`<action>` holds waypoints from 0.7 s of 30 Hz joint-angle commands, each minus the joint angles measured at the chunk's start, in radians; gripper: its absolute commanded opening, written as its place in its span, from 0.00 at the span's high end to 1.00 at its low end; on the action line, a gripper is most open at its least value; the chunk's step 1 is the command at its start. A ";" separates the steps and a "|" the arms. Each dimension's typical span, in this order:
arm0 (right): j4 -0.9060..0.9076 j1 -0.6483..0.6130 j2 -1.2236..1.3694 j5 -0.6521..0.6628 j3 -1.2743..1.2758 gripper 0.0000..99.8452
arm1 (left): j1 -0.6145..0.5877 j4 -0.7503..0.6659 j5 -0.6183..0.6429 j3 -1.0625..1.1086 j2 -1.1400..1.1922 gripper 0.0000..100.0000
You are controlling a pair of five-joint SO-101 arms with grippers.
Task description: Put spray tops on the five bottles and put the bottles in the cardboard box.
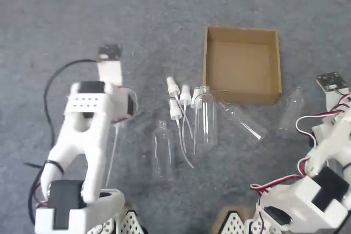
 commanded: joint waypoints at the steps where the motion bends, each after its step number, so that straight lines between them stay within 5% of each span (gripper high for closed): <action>1: -0.013 -0.004 -0.044 -0.005 0.029 0.99 | 0.072 -0.104 -0.041 0.042 -0.049 0.99; 5: -0.013 -0.002 -0.044 -0.005 0.029 0.99 | 0.080 -0.183 -0.198 0.091 -0.048 0.99; 12: -0.016 0.008 -0.044 -0.005 0.028 0.99 | 0.057 -0.284 -0.278 0.200 -0.046 0.88; 21: -0.016 0.012 -0.044 -0.003 0.028 0.99 | 0.057 -0.279 -0.290 0.177 -0.046 0.88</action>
